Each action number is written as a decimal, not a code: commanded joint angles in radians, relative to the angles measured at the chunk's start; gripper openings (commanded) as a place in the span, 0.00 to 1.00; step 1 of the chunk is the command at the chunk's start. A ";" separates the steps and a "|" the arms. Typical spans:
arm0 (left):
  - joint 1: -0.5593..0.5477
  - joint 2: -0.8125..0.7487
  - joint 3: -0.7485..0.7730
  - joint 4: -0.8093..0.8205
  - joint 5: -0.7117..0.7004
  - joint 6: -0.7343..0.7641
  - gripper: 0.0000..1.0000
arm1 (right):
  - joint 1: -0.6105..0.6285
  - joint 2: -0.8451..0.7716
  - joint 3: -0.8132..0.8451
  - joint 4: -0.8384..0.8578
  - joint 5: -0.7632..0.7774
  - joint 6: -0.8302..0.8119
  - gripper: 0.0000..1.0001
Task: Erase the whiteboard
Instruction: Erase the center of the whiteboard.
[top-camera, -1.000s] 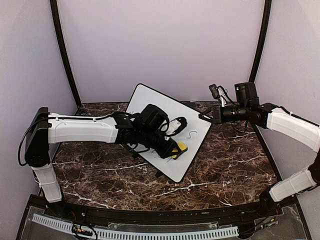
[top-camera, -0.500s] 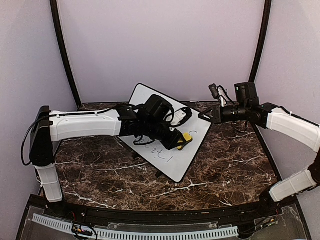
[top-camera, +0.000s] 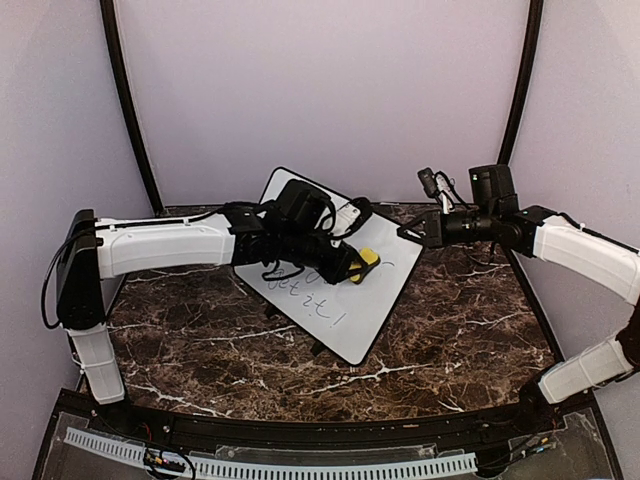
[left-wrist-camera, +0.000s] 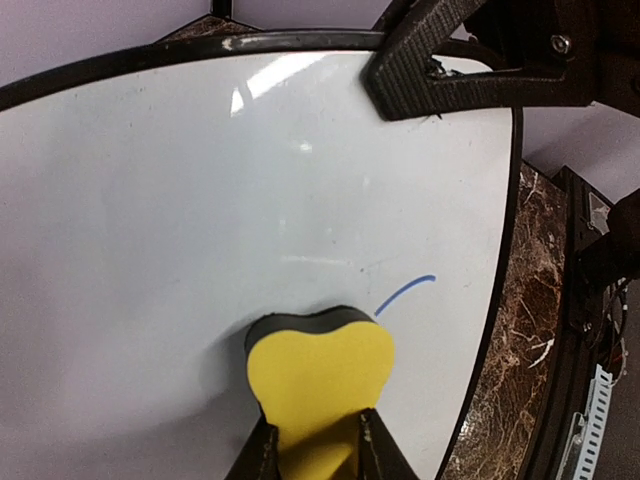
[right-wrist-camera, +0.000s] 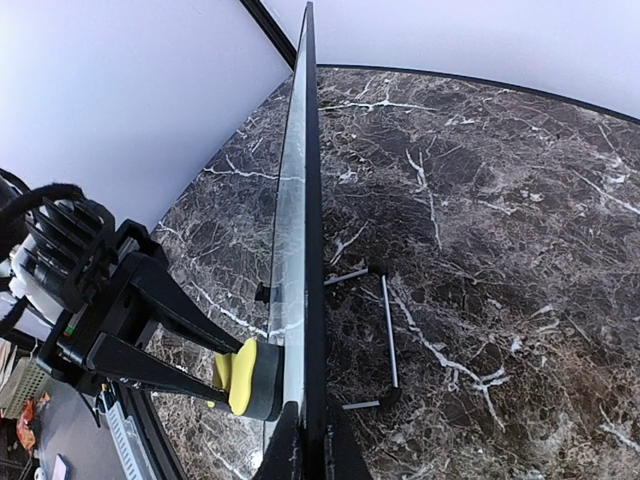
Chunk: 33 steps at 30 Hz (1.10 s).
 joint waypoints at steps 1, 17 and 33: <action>-0.002 -0.026 -0.118 -0.007 0.014 -0.029 0.11 | 0.049 -0.007 0.000 0.020 -0.066 -0.107 0.00; -0.039 0.055 0.036 -0.011 -0.017 0.020 0.11 | 0.049 -0.012 0.000 0.016 -0.065 -0.105 0.00; 0.008 0.000 -0.033 -0.041 -0.098 0.009 0.11 | 0.049 -0.013 -0.005 0.019 -0.065 -0.107 0.00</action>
